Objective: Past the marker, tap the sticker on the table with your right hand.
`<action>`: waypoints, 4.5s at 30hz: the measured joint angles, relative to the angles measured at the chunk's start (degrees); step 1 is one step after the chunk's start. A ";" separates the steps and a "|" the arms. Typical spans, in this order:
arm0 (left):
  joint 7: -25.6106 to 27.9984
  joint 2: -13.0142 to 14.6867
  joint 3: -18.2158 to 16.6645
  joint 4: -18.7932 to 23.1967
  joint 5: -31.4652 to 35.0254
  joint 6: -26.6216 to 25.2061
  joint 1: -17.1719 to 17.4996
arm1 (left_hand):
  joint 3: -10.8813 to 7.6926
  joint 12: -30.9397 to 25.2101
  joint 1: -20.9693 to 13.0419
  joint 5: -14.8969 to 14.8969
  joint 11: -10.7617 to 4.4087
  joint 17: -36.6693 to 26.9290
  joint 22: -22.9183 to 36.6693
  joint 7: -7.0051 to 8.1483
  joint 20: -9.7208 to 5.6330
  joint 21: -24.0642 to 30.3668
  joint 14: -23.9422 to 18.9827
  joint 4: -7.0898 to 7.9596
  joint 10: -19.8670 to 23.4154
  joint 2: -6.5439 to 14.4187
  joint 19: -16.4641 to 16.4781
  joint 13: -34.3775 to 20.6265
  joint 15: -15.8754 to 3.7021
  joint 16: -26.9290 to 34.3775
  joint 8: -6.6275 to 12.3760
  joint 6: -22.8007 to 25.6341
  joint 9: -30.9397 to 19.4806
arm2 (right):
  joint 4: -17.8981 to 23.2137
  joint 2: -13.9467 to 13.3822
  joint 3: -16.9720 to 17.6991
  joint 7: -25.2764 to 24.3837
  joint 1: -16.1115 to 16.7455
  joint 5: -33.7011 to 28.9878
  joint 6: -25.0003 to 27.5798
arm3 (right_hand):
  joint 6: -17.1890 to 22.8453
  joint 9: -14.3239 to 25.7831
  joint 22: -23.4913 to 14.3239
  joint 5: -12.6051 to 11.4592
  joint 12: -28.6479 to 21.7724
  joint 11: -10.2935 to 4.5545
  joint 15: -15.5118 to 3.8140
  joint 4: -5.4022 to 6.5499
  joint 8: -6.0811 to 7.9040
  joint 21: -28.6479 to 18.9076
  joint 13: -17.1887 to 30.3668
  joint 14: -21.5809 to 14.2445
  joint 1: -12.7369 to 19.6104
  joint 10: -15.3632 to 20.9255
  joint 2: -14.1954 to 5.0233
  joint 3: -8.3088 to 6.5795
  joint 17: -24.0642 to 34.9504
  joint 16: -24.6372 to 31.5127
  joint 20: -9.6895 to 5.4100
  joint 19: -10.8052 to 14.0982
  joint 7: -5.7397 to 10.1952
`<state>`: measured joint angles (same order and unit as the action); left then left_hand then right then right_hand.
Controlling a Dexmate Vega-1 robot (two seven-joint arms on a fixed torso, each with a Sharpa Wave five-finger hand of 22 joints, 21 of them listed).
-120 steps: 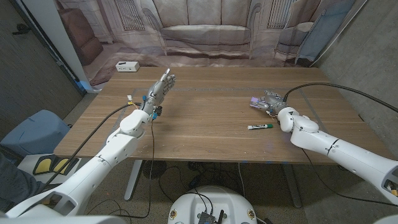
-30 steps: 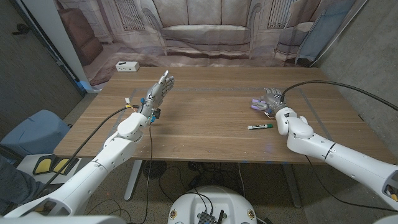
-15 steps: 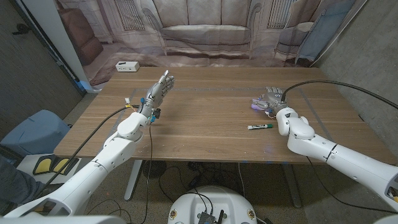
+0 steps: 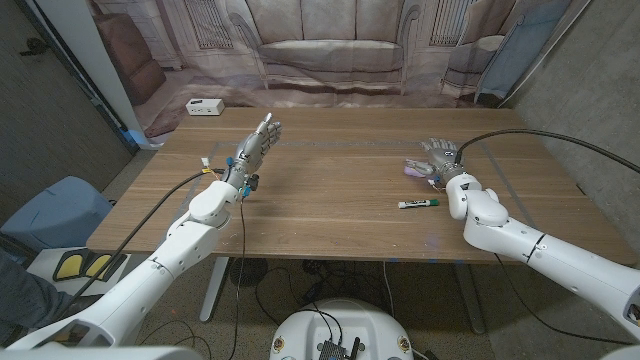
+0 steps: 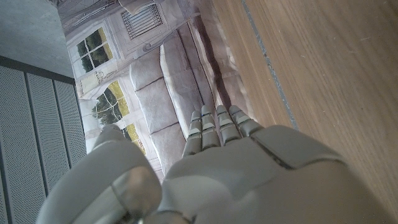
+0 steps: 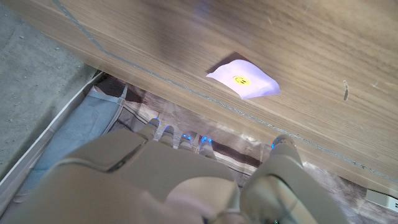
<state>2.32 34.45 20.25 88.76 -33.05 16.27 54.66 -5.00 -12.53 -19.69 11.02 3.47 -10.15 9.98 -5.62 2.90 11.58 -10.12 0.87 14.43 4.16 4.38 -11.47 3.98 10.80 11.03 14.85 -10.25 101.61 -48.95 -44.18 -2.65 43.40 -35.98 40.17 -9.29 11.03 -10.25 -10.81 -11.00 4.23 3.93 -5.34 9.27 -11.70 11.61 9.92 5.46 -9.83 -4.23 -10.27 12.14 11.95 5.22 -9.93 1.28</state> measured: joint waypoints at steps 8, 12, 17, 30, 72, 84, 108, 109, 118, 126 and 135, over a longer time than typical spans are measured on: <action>0.08 0.05 0.02 0.14 0.05 0.00 0.14 | 0.00 0.00 0.00 0.00 0.00 0.00 0.00 0.00 0.18 0.00 0.00 0.00 0.00 0.00 -0.18 0.00 0.00 0.00 0.00 0.00 0.00 | 0.49 -0.32 1.25 -1.81 1.10 1.57 -1.31 | -0.56 0.05 0.00 0.03 0.00 0.40 0.08 -0.24 0.91 0.00 0.00 -0.09 0.00 0.00 0.00 -0.24 0.00 -0.15 0.00 0.00 -0.56; 0.10 0.07 0.03 0.17 0.07 0.00 0.16 | 0.00 0.00 0.00 0.00 0.00 0.00 0.00 -0.21 0.20 0.00 0.00 0.00 0.00 0.00 -0.20 0.00 0.00 0.00 0.00 0.20 0.00 | 0.74 -0.35 1.83 -2.55 1.61 2.16 -1.73 | -0.55 0.05 0.14 0.23 0.00 0.40 0.08 -0.24 2.05 -0.23 0.00 -0.09 0.27 0.00 0.27 -0.24 0.00 -0.15 0.00 0.00 -0.56; 0.10 0.10 0.03 0.17 0.08 0.00 0.16 | 0.00 0.00 0.00 0.00 0.00 0.00 0.00 -0.21 0.20 0.00 0.00 0.00 0.00 0.00 -0.20 0.00 0.00 0.00 0.00 0.20 0.00 | 0.99 -0.35 2.95 -4.24 2.46 3.59 -2.88 | -0.55 0.05 0.13 0.23 -0.48 0.40 0.08 -0.23 2.62 -0.77 -0.01 -0.09 0.30 0.00 0.29 -0.23 0.00 -0.15 -0.25 0.22 -0.56; -0.38 0.19 0.00 -0.13 0.08 0.14 -0.21 | 0.00 0.00 0.00 0.00 0.00 0.00 0.00 -0.21 0.20 0.00 0.00 0.00 0.00 0.00 -0.20 0.00 0.00 0.00 0.00 0.20 0.00 | -0.07 0.59 7.26 -11.59 5.40 9.84 -10.42 | -0.07 0.15 0.40 0.23 -2.59 0.39 -1.13 -1.38 3.28 -2.30 -0.16 -0.01 1.44 0.00 0.35 -0.98 -0.44 1.45 -4.78 1.29 -1.23; -0.96 0.03 0.10 -0.54 0.16 0.83 -0.72 | -0.18 0.00 -0.30 -0.22 -0.01 0.00 0.00 0.00 0.19 0.00 0.00 -0.66 0.44 0.30 -0.20 0.00 0.00 0.00 0.00 0.40 0.00 | -8.21 3.89 18.42 -20.15 11.39 31.18 -41.83 | 14.84 -0.21 0.67 0.22 -3.86 1.34 -2.22 -2.73 5.11 -3.32 -0.41 -6.71 5.51 10.20 1.13 -1.85 -0.96 2.47 -7.31 18.71 -4.65; -0.85 0.03 -0.15 -0.42 0.16 1.28 -0.53 | -0.18 0.00 -0.30 -0.22 0.10 0.00 0.00 0.00 0.19 0.00 -0.53 -0.65 0.54 0.30 -0.19 0.00 0.11 0.00 0.00 0.39 0.00 | -10.32 5.58 20.60 -17.29 12.30 38.22 -48.47 | 15.05 -0.21 0.67 0.22 -3.86 1.61 -2.19 -2.96 4.81 -3.61 -0.41 -7.68 6.11 11.70 1.11 -2.09 -0.96 2.47 -7.50 20.60 -4.88; -2.27 -0.65 0.21 -2.46 -0.09 1.66 -2.33 | -0.41 0.00 -0.29 -0.22 0.10 0.00 0.00 0.00 0.40 0.00 -0.53 -0.88 0.53 0.31 0.01 0.00 0.11 0.00 0.00 0.39 0.00 | -14.55 9.70 23.94 -10.11 13.20 51.77 -58.74 | 16.16 -0.22 0.66 0.22 -3.86 1.92 -1.27 -3.20 4.21 -3.61 -0.41 -10.03 6.94 13.43 1.35 -2.33 -0.96 2.69 -6.95 24.38 -5.99; -2.38 -0.71 0.27 -2.61 -0.09 1.66 -2.53 | -0.41 0.00 -0.16 -0.22 0.10 0.00 0.00 0.00 0.40 0.00 -0.53 -0.88 0.53 0.44 0.01 0.00 0.11 0.00 0.00 0.39 0.00 | -14.75 9.91 24.12 -9.55 13.23 52.61 -59.13 | 16.16 -0.22 0.66 0.22 -3.86 1.91 -1.27 -3.20 4.21 -3.61 -0.41 -10.03 6.94 13.43 1.35 -2.33 -0.96 2.69 -6.95 24.38 -5.99; -3.29 -0.99 0.67 -3.61 0.00 1.87 -3.88 | -0.16 0.00 -0.07 -0.22 0.10 0.00 0.00 0.00 0.40 0.00 -0.52 -1.12 0.53 0.53 0.01 0.00 0.11 0.00 0.00 0.39 0.00 | -16.09 11.26 24.86 -5.05 13.15 58.39 -61.39 | 16.36 -0.23 0.65 0.22 -3.86 2.23 -1.05 -3.20 4.21 -3.61 -0.40 -10.25 6.94 13.74 1.34 -2.33 -0.79 2.69 -6.64 24.69 -6.19; -4.11 -1.15 0.87 -4.28 0.03 1.92 -4.70 | -0.16 0.00 -0.07 -0.22 0.10 0.00 0.00 0.00 0.40 0.00 -0.52 -1.11 0.52 0.53 0.01 0.00 0.11 0.00 0.00 0.39 0.00 | -17.38 12.28 25.15 -1.76 12.67 62.12 -62.56 | 16.56 -0.23 0.65 0.22 -3.86 2.23 -0.85 -3.20 4.21 -3.61 -0.40 -10.44 6.94 13.74 1.34 -2.33 -0.80 2.69 -6.64 24.68 -6.40; -5.24 -1.37 1.36 -5.43 -0.15 1.61 -6.33 | -0.16 0.00 -0.07 -0.21 0.11 0.00 0.00 0.00 0.39 0.00 -0.52 -1.11 0.52 0.53 0.01 0.00 0.11 0.00 0.00 0.39 0.00 | -19.12 13.25 25.34 4.29 11.83 68.82 -62.57 | 16.56 -0.23 0.65 0.22 -3.85 2.75 -0.55 -2.79 4.21 -3.32 -0.40 -10.75 6.93 14.25 1.35 -1.92 -0.53 2.69 -6.44 24.88 -6.40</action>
<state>-2.91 33.08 21.62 83.33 -33.20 17.88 48.33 -5.16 -12.53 -19.76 10.81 3.58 -10.15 9.98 -5.62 3.30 11.58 -10.64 -0.24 14.96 4.69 4.40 -11.48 4.09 10.80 11.03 15.24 -10.25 82.49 -35.70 -18.84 1.64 55.23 32.84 -22.40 7.27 10.79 -9.60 -10.59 -14.85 6.97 3.38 -8.12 13.48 -15.02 11.20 -0.82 12.39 4.42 -2.87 -12.18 11.61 14.64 -1.22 14.95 -5.11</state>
